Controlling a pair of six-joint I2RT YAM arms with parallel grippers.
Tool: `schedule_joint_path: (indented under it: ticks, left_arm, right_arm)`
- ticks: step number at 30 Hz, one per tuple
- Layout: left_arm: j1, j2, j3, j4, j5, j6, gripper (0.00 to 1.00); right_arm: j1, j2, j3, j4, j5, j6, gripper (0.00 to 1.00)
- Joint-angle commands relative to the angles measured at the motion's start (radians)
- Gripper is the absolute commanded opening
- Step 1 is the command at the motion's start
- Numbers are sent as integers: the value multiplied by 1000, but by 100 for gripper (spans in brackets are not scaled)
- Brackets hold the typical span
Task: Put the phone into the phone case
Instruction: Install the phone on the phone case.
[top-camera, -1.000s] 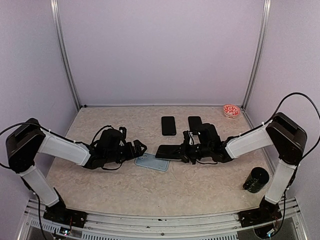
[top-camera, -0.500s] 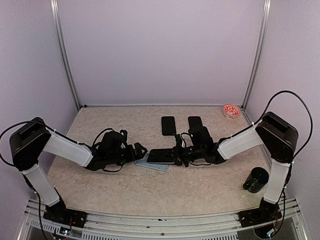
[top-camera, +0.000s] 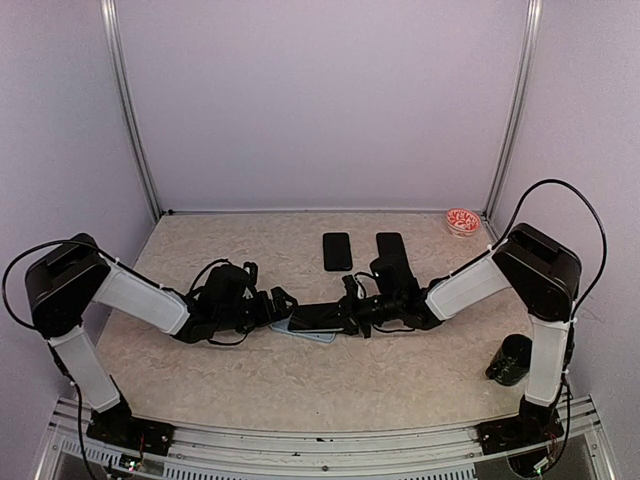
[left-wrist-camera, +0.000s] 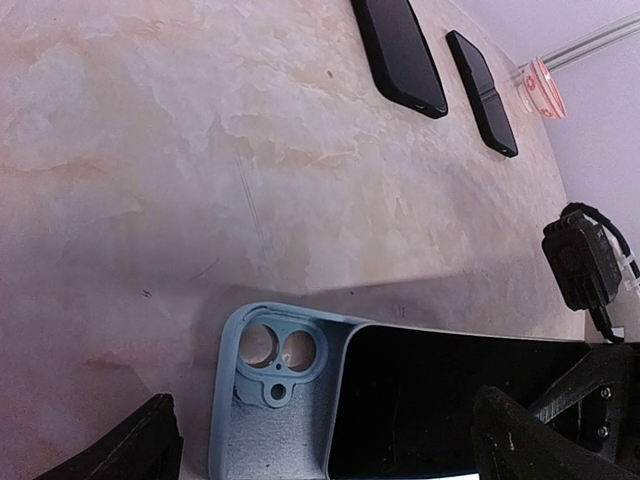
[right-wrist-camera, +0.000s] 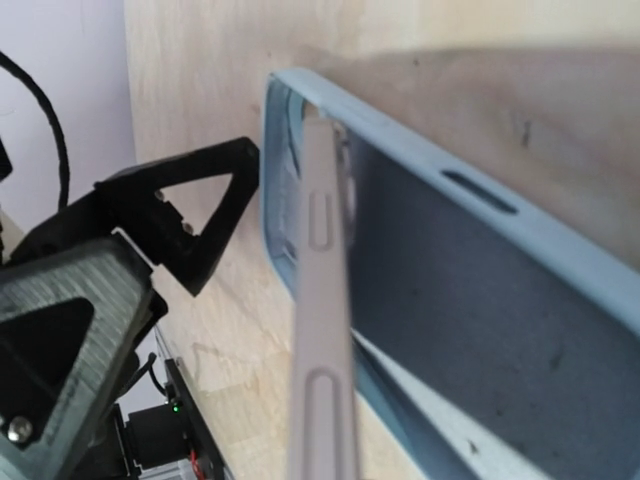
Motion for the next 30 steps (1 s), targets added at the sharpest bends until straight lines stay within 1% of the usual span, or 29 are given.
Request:
schedule_joint_path:
  ticks: [1, 8, 11, 19, 30]
  left_arm:
    - [3, 16, -18, 38, 14, -7, 99]
    - [-13, 27, -18, 53, 14, -17, 99]
    - [-21, 39, -16, 61, 45, -22, 99]
    - [-36, 56, -12, 74, 55, -30, 99]
    - [-43, 61, -12, 86, 65, -39, 99]
  right_arm:
    - [7, 8, 34, 57, -31, 18, 0]
    - [7, 46, 30, 90, -47, 67, 0]
    - [7, 68, 37, 110, -66, 91, 0]
    - [7, 93, 63, 111, -73, 94, 0]
    - [7, 141, 87, 157, -92, 120, 0]
